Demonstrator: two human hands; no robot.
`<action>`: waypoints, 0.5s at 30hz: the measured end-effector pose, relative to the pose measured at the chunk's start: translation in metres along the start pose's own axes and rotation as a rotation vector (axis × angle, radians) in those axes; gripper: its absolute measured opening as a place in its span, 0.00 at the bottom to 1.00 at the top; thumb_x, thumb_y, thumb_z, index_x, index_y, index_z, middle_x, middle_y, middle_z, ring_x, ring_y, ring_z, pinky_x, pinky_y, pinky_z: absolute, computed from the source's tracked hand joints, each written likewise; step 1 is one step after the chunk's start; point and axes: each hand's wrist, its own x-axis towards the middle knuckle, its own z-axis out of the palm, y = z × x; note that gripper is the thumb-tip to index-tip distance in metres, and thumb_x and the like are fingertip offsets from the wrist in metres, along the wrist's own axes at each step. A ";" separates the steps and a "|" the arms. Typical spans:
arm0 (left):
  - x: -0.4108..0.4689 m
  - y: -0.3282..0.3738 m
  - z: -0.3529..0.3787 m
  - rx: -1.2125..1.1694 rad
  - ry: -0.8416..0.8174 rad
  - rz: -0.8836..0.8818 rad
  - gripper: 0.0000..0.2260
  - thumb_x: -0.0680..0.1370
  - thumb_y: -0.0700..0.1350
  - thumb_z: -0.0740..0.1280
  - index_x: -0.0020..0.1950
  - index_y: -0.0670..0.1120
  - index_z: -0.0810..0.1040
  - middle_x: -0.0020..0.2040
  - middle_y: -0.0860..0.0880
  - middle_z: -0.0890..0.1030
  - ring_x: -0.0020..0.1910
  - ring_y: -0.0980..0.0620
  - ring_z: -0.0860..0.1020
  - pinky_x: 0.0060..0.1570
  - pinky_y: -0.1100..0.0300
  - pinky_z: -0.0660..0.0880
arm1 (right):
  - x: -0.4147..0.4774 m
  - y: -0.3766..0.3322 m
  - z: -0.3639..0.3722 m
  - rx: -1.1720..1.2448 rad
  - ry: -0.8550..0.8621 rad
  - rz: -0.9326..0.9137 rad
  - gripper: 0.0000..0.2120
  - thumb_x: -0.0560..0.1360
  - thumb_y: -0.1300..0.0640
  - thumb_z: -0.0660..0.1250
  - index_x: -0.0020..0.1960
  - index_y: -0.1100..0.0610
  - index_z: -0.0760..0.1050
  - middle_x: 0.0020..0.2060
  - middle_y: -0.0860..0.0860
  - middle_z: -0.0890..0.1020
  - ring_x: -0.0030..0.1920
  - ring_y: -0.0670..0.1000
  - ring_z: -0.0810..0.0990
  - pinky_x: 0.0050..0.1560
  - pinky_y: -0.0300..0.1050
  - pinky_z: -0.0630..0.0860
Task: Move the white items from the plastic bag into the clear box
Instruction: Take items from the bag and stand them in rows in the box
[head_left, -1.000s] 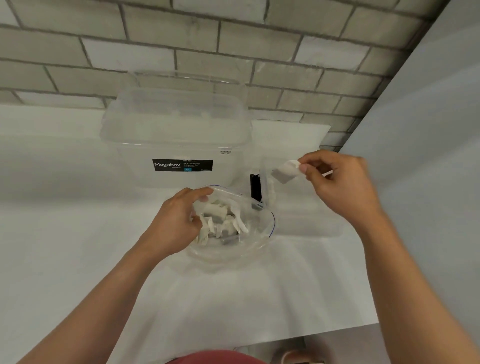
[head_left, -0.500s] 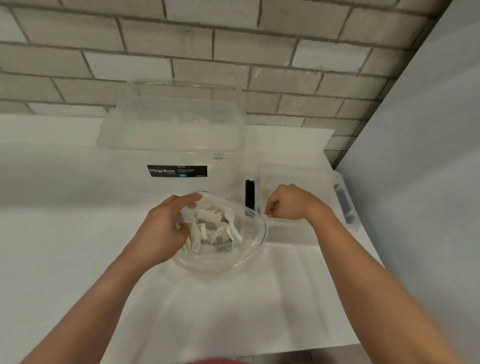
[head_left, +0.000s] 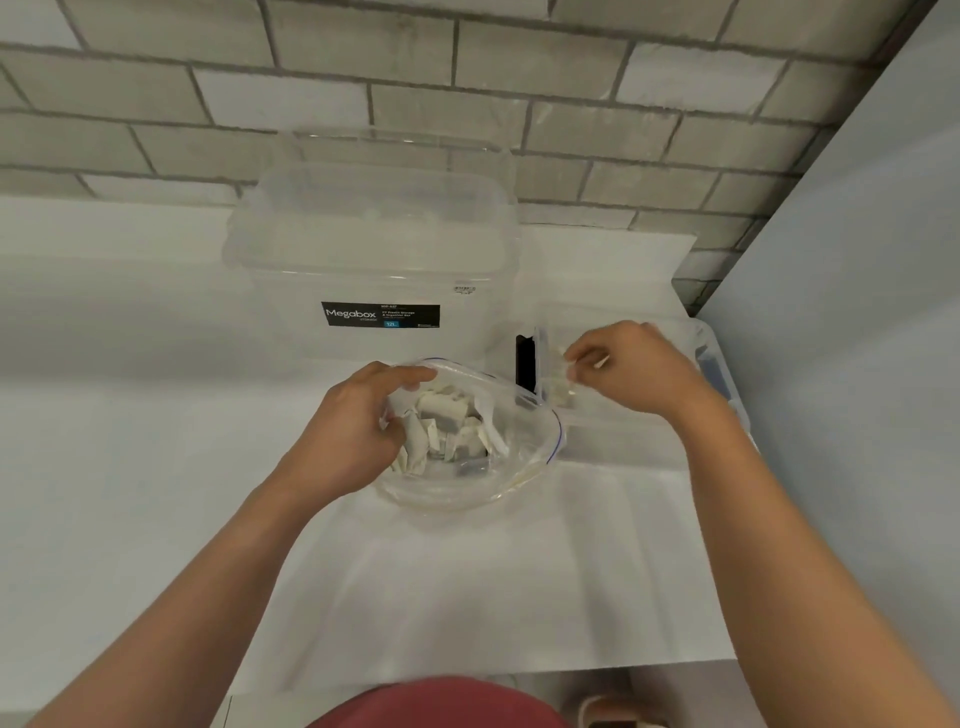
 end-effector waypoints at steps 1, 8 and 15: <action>0.000 0.000 0.000 -0.004 0.002 0.005 0.28 0.73 0.31 0.64 0.65 0.58 0.77 0.55 0.59 0.77 0.41 0.57 0.75 0.42 0.76 0.68 | -0.010 -0.009 -0.003 0.042 0.112 -0.010 0.07 0.75 0.51 0.71 0.52 0.44 0.83 0.40 0.37 0.82 0.47 0.46 0.81 0.54 0.43 0.77; 0.001 -0.006 -0.002 -0.002 -0.015 0.041 0.29 0.71 0.30 0.63 0.68 0.55 0.75 0.56 0.57 0.78 0.39 0.58 0.74 0.42 0.76 0.67 | -0.056 -0.103 0.040 0.326 0.014 -0.182 0.05 0.75 0.57 0.72 0.45 0.48 0.85 0.37 0.41 0.85 0.39 0.41 0.83 0.44 0.32 0.76; -0.002 -0.014 -0.007 -0.037 -0.042 0.074 0.29 0.72 0.30 0.65 0.69 0.53 0.75 0.56 0.55 0.78 0.42 0.59 0.74 0.43 0.78 0.66 | -0.014 -0.106 0.127 -0.065 -0.121 0.022 0.10 0.76 0.57 0.63 0.49 0.53 0.84 0.45 0.55 0.83 0.49 0.59 0.79 0.41 0.44 0.70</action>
